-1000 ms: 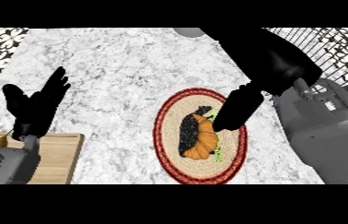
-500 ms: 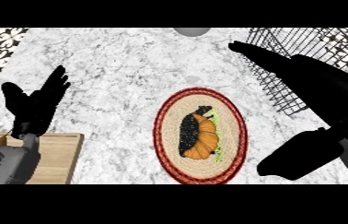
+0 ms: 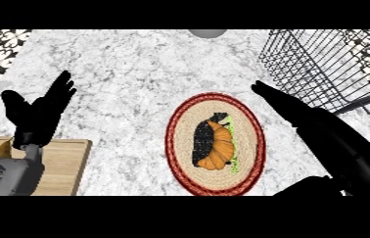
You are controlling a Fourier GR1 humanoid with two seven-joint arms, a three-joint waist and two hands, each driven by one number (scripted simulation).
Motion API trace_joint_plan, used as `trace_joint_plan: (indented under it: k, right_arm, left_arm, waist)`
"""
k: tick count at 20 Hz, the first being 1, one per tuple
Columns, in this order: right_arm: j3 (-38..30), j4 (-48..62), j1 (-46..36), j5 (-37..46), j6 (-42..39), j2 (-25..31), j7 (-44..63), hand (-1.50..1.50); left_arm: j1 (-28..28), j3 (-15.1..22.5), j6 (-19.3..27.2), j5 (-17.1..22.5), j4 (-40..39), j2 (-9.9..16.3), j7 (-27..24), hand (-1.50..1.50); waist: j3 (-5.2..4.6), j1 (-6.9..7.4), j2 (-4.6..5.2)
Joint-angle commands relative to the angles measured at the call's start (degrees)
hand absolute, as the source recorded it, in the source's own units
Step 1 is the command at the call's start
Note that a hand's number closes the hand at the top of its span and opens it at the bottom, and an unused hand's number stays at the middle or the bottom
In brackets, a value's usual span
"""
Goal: Pick the croissant from the placemat and place it in the basket
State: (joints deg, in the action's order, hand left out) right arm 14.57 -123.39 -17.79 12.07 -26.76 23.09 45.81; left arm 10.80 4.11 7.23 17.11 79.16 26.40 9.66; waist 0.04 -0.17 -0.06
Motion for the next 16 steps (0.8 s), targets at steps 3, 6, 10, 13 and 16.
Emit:
trace_joint_plan:
  k: [3, 6, 10, 13, 16]
  right_arm:
    - [7.59, 4.84, 7.68, 16.1, 8.7, -6.07, -11.15, -1.5]
    - [3.27, 15.93, 3.1, 15.29, 11.91, -8.19, -18.05, -1.5]
    - [9.22, 22.68, 4.75, 20.9, 19.3, -15.02, -22.27, -1.5]
    - [8.79, 26.49, 2.1, 23.03, 15.87, -15.74, -19.41, -1.5]
    - [7.15, 29.41, 4.66, 22.88, 14.85, -13.84, -22.9, -1.5]
  left_arm:
    - [-0.97, -1.65, -1.73, -1.23, -0.46, -0.97, -0.6, 0.0]
    - [1.08, -1.07, -1.49, -1.63, -0.32, -2.43, 1.92, 0.0]
    - [5.36, -1.93, -1.08, -3.65, -4.03, -2.95, 1.81, 0.0]
    - [1.97, -3.53, -3.87, -4.0, -4.29, -3.86, -1.79, 0.0]
    - [-0.13, -4.78, -4.23, -4.29, -0.36, -2.79, 0.01, 0.0]
  waist:
    - [-0.01, 0.25, 0.07]
    - [-0.01, 0.46, 0.16]
    - [-0.02, 0.21, 0.22]
    - [-0.05, 0.34, 0.11]
    - [-0.03, 0.34, 0.06]
